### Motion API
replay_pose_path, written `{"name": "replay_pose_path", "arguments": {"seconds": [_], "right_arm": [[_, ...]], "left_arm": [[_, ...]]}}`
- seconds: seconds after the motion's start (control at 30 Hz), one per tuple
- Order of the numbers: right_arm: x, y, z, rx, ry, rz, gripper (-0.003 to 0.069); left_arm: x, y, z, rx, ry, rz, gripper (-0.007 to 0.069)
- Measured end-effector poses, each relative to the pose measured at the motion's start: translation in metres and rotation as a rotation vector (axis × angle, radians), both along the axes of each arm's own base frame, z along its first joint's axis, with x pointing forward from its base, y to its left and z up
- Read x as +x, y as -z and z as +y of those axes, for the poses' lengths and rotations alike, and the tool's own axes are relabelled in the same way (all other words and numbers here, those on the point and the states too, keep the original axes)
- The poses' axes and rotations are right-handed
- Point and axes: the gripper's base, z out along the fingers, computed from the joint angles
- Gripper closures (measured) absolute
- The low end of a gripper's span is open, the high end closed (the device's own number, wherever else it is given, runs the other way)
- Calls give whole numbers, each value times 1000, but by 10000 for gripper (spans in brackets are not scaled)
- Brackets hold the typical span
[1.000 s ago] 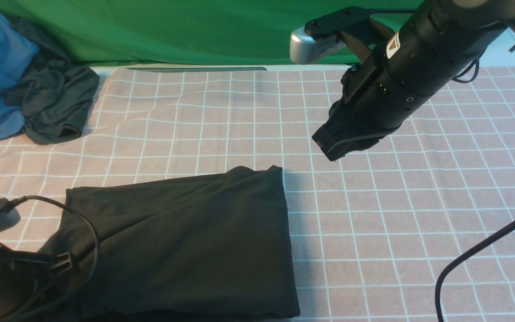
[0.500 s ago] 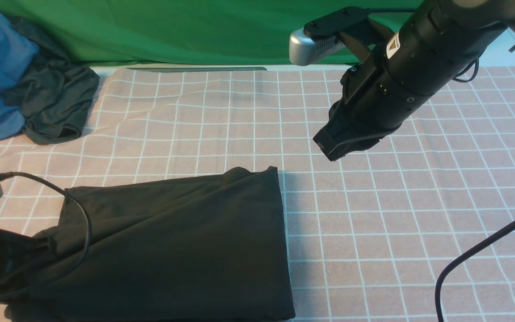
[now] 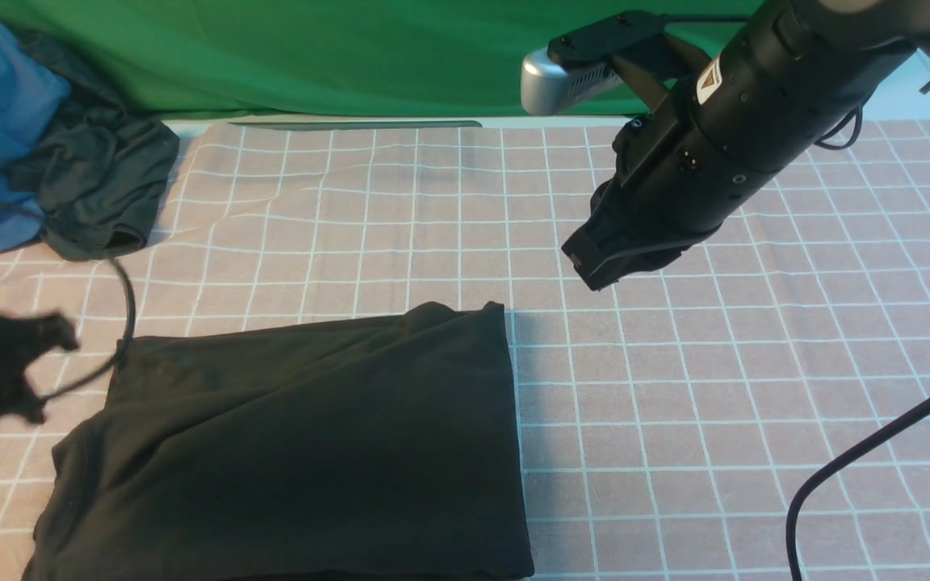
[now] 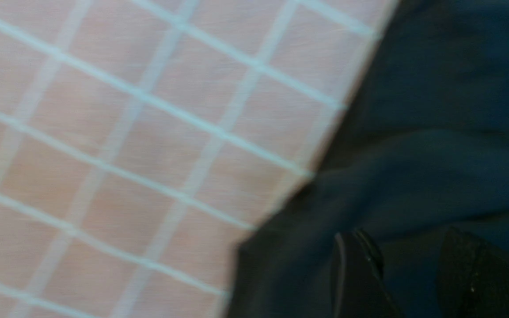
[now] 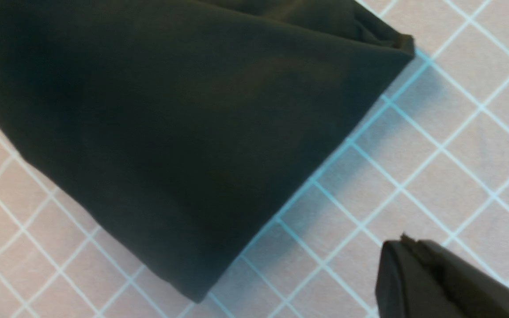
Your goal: Fold a long-sleeved shirt over a pink coffee tablecloth.
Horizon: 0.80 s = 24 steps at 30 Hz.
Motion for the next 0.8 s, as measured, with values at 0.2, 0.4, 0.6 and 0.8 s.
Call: {"name": "replay_pose_path", "arguments": {"seconds": [0.2,0.4,0.6,0.8], "right_arm": [[0,0,1,14,2,4,621],[0,-1,1,16,3,2,621],[0,-1,1,18,3,1,621],[-1,0,1,16,1,9,621]], "left_arm": [[16,11,-36,-169,107,2,562],[40,54,-34,-139,85,125,612],[51,95,-18,-40,47,258,612],[54,98,-2,-33,-13,241,611]]}}
